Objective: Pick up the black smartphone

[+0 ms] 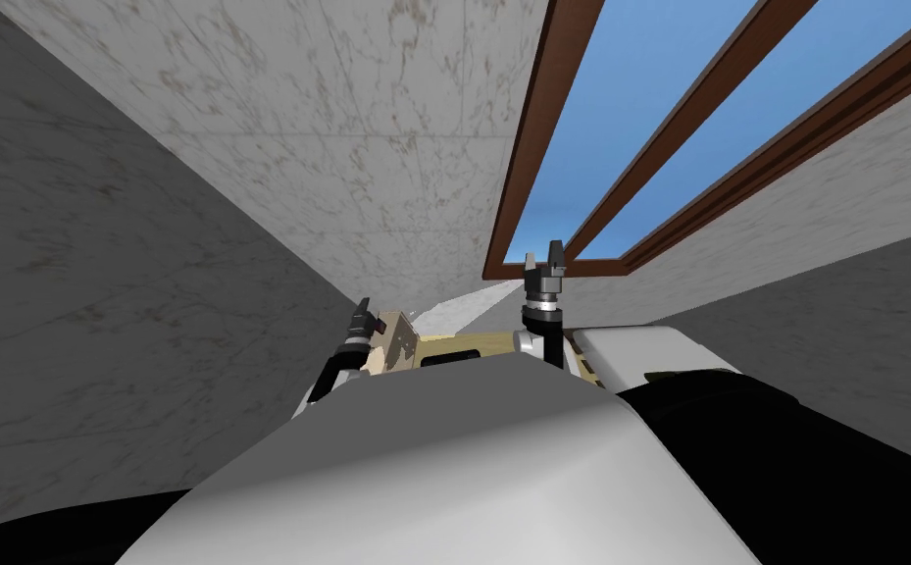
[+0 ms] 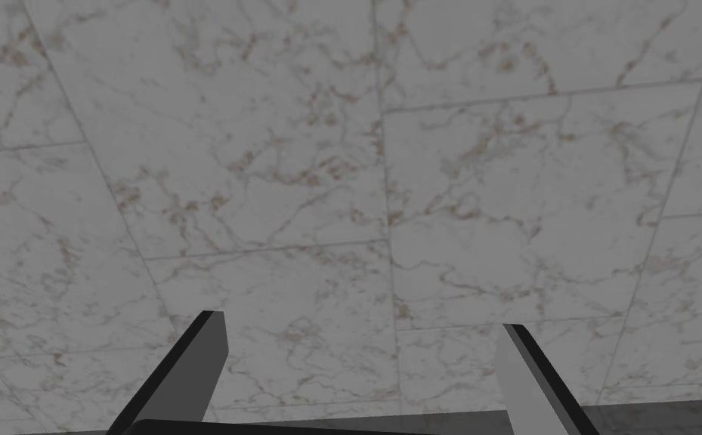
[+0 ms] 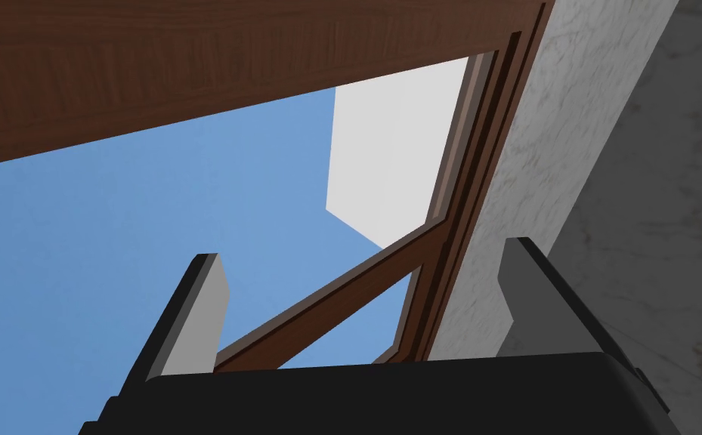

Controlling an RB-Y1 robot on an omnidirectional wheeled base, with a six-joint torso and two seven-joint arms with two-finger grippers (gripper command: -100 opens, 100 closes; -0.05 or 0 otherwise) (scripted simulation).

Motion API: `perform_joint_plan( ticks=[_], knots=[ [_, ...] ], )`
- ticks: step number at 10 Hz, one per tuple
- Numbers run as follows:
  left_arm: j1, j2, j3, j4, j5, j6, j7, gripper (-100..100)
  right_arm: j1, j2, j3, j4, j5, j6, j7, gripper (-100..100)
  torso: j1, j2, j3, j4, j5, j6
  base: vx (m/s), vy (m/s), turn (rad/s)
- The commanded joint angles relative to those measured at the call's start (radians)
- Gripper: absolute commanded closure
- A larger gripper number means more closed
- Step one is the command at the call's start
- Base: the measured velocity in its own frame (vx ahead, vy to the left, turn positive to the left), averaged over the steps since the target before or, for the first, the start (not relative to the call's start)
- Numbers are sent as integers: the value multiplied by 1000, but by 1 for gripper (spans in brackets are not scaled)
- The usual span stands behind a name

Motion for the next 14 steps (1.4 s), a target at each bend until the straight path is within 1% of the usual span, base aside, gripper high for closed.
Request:
perform_joint_plan(
  ticks=[1, 2, 3, 4, 5, 6, 7, 8, 9, 10, 11, 12, 13, 14],
  knots=[
    [7, 5, -1, 2, 17, 49, -12, -100, 0, 0, 0, 0, 0, 0, 0, 0, 0, 0, 0, 0, 0, 0, -16, -6, -53],
    [9, 22, 0, 22, 55, 76, -31, -100, 0, 0, 0, 0, 0, 0, 0, 0, 0, 0, 0, 0, 0, 0, -16, -5, -86],
    [9, 22, 0, 22, 55, 103, -31, -100, 0, 0, 0, 0, 0, 0, 0, 0, 0, 0, 0, 0, 0, 0, -14, -3, -50],
    [9, 22, 0, 22, 55, 114, -31, -100, 0, 0, 0, 0, 0, 0, 0, 0, 0, 0, 0, 0, 0, 0, -6, -2, 3],
    [9, 39, 1, 43, 93, 153, -51, -100, 0, 0, 0, 0, 0, 0, 0, 0, 0, -1, 0, 0, 0, 0, -7, -7, -98],
    [9, 39, 1, 43, 93, 177, -51, -100, 0, 0, 0, 0, 0, 0, 0, 0, 0, -1, 0, 0, 0, 0, -8, -5, -49],
    [7, 56, 3, 65, 131, 205, -71, -100, 0, 0, 0, 0, 0, 0, 0, 0, 0, -1, 0, 0, 0, 0, -8, -9, -71],
    [7, 56, 3, 65, 131, 233, -71, -100, 0, 0, 0, 0, 0, 0, 0, 0, 0, -1, 0, 0, 0, 0, -7, -7, -50],
    [7, 56, 3, 65, 131, 249, -71, -100, 0, 0, 0, 0, 0, 0, 0, 0, 0, -1, 0, 0, 0, 0, 0, 0, 0],
    [4, 73, 6, 87, 167, 282, -91, -100, 0, 0, 0, 0, 0, 0, 0, 0, 0, -1, 0, 0, 0, 0, -1, -8, -76],
    [4, 73, 6, 87, 167, 307, -91, -100, 0, 0, 0, 0, 0, 0, 0, 0, 0, -1, -1, 0, 0, 0, -1, -4, -44],
    [4, 73, 6, 87, 167, 319, -91, -100, 0, 0, 0, 0, 0, 0, 0, 0, 0, -1, -1, 0, 0, 0, 0, 0, 0],
    [-2, 89, 10, 111, 203, 361, -112, -100, 0, 0, 0, 0, 0, 0, 0, 0, 0, -1, -1, 0, 0, 0, 1, -7, -71],
    [-2, 89, 10, 111, 203, 384, -112, -100, 0, 0, 0, 0, 0, 0, 0, 0, 0, -1, -1, 0, 0, 0, 1, -6, -44]
  ],
)
